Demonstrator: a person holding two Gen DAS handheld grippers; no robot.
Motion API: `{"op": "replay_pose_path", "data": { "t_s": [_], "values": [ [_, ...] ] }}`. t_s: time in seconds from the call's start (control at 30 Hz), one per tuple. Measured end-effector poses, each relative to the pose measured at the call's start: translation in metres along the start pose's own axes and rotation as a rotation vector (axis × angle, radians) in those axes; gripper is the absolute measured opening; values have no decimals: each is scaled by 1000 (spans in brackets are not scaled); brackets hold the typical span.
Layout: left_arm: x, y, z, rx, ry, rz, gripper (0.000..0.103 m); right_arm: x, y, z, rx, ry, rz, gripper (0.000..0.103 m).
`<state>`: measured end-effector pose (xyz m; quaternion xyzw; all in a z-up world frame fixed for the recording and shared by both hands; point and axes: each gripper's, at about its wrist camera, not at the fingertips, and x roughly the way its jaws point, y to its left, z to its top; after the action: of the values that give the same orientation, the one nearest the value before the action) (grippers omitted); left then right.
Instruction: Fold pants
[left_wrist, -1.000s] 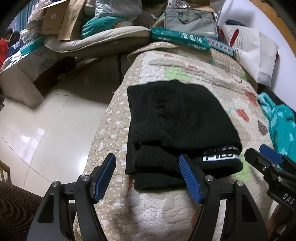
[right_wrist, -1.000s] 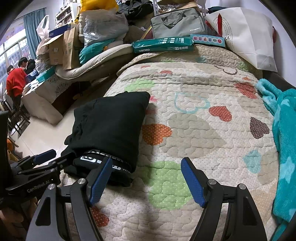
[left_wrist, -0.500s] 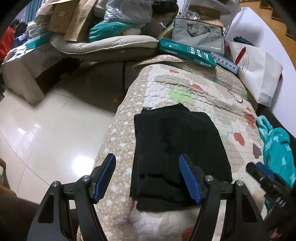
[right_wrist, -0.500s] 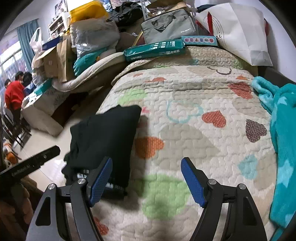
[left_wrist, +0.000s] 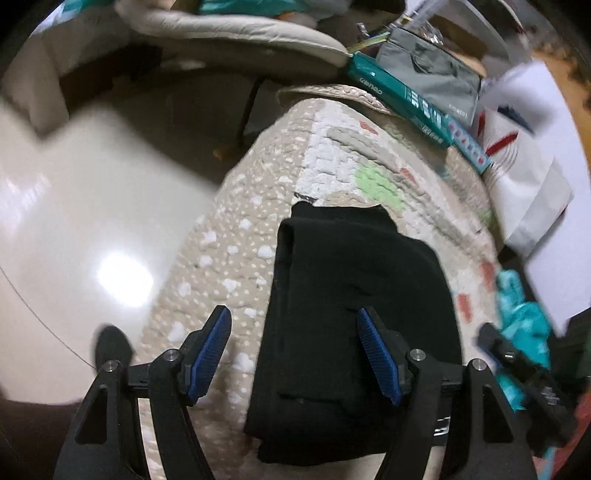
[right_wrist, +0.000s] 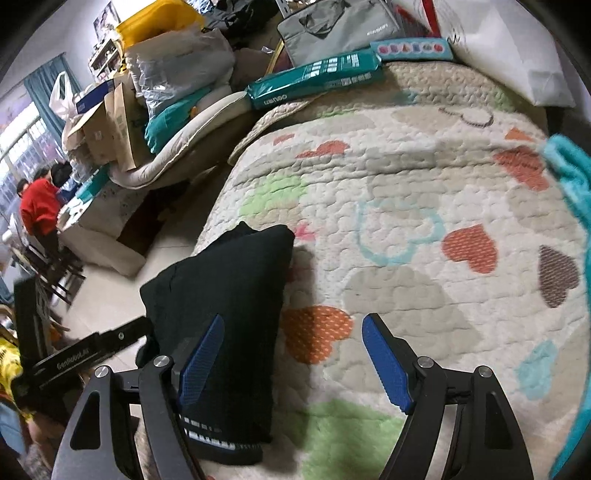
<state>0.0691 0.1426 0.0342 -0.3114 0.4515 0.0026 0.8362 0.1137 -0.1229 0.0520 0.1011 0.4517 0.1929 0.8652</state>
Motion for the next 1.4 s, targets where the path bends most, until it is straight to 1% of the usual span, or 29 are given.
{"op": "replay_pose_path", "data": {
  "t_s": [0.07, 0.17, 0.27, 0.4, 0.47, 0.53, 0.63, 0.67, 0.8, 0.87, 0.93, 1.03, 1.17, 1.4],
  "values": [
    [2, 1, 0, -19, 16, -69, 70, 7, -3, 1, 24, 4, 26, 83],
    [6, -11, -3, 22, 24, -122, 70, 19, -8, 5, 73, 14, 85, 84],
    [12, -20, -5, 64, 25, -84, 72, 34, -11, 10, 113, 26, 122, 85],
    [21, -14, -5, 48, 53, -75, 73, 51, -14, 13, 154, 56, 150, 85],
    [23, -14, -7, 62, 50, -45, 73, 52, -14, 13, 162, 51, 162, 85],
    [22, -21, -12, 135, 36, 44, 73, 52, -16, 13, 169, 42, 177, 85],
    [11, -37, -19, 225, 6, 129, 73, 52, -24, 15, 189, 37, 195, 85],
    [7, -41, -21, 245, -3, 148, 73, 51, -28, 16, 201, 33, 195, 85],
    [-8, -52, -25, 262, -23, 236, 73, 42, -45, 15, 239, -4, 179, 86],
    [-14, -57, -26, 269, -35, 267, 73, 39, -51, 14, 256, -15, 165, 86],
    [-20, -60, -28, 274, -51, 299, 73, 35, -55, 12, 280, -25, 174, 86],
    [-30, -61, -32, 261, -64, 318, 73, 31, -55, 10, 290, -31, 184, 86],
    [-39, -58, -33, 225, -62, 322, 73, 29, -47, 7, 245, -28, 166, 86],
    [-51, -55, -35, 184, -71, 307, 73, 21, -42, 7, 227, -45, 163, 86]
  ]
}}
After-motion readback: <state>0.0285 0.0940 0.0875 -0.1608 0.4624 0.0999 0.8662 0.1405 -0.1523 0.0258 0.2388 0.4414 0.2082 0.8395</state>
